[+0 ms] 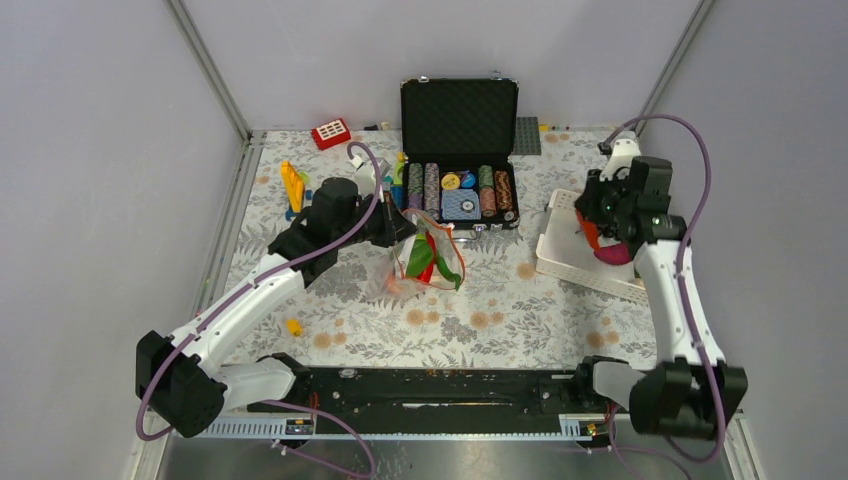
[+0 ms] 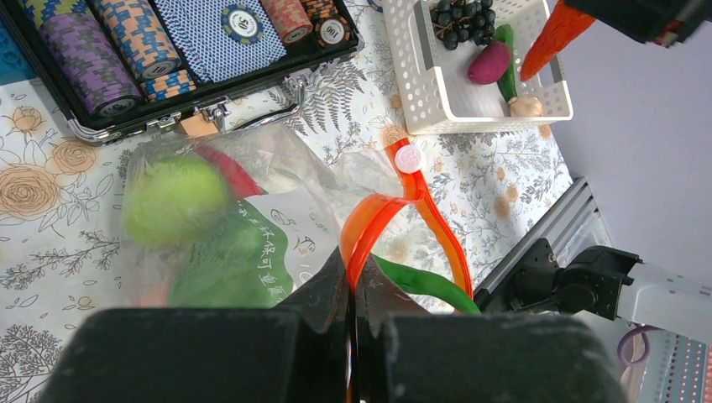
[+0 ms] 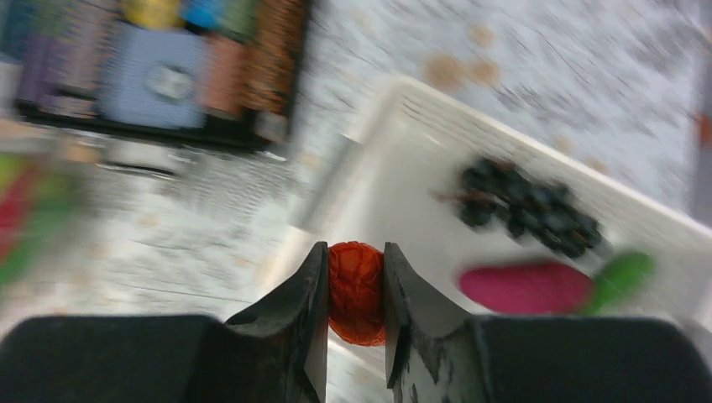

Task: Place the food in the zip-top bag and seal the zipper
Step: Pick up the fake vegetable from the bin, then place the fake vegetable in the zipper food storage bag.

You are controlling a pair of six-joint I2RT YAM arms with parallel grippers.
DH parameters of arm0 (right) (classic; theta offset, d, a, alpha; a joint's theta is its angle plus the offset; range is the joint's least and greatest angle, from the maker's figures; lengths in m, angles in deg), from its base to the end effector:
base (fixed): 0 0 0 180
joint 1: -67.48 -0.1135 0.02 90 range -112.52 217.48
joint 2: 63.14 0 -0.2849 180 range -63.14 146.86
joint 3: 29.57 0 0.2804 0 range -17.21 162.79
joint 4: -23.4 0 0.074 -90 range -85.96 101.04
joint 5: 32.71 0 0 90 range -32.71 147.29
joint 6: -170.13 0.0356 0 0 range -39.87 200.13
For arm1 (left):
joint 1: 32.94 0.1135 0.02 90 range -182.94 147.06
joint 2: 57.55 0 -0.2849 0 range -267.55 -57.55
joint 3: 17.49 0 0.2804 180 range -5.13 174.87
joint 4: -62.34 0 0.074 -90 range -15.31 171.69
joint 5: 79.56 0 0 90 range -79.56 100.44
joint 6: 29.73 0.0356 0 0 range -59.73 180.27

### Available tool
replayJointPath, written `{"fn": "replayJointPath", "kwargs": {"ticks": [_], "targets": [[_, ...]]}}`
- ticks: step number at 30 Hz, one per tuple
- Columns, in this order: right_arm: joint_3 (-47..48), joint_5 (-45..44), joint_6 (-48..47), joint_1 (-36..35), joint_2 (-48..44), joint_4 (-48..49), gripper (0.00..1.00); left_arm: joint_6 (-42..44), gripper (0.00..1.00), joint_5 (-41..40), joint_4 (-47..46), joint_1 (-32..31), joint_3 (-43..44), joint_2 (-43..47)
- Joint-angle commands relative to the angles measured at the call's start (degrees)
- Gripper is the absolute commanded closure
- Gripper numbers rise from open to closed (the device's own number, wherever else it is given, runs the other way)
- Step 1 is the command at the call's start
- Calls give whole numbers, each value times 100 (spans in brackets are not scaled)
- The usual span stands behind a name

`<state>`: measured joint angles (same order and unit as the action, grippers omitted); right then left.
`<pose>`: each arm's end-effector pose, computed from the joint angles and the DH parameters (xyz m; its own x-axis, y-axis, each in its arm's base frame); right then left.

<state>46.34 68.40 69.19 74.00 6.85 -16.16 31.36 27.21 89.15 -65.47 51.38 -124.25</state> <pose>0.2910 -0.0264 0.3498 -0.5313 -0.1267 -0.8377 -0.1515 0.9870 -0.0532 0.2354 -0.1623 0.3407 -0.6635 -0.1258 -0.7375 0.4743 0.6916 -0.5447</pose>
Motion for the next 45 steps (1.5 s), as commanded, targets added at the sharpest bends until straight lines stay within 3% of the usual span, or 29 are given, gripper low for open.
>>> {"fn": "replayJointPath", "kwargs": {"ticks": [1, 5, 11, 16, 22, 26, 39, 42, 45], "targets": [[-629, 2155, 1392, -826, -1053, 2106, 100, -115, 100, 102, -447, 37, 169, 10], [-1051, 2553, 2234, -2113, -1486, 3980, 100, -159, 100, 109, -384, 37, 231, -41], [-1229, 2953, 3491, -3298, -1250, 6588, 100, -266, 100, 104, -357, 37, 239, -79], [-1068, 3024, 3790, -3989, -595, 7544, 100, -261, 100, 52, -155, 37, 385, -106], [-961, 2828, 3329, -4301, -143, 7086, 100, -135, 100, -140, 119, 37, 633, -33], [-1054, 2027, 2477, -4475, -141, 6091, 100, 171, 100, 62, 366, 38, 907, -38], [-939, -306, 246, -5390, -56, 4397, 100, 592, 100, 1309, 191, 39, 1147, -133], [-663, -611, -32, -5506, -154, 3692, 100, 511, 100, 1779, 110, 43, 1180, -178], [-119, -1030, 16, -5555, -230, 2228, 100, 174, 100, 2427, -38, 41, 1162, -280]]}}
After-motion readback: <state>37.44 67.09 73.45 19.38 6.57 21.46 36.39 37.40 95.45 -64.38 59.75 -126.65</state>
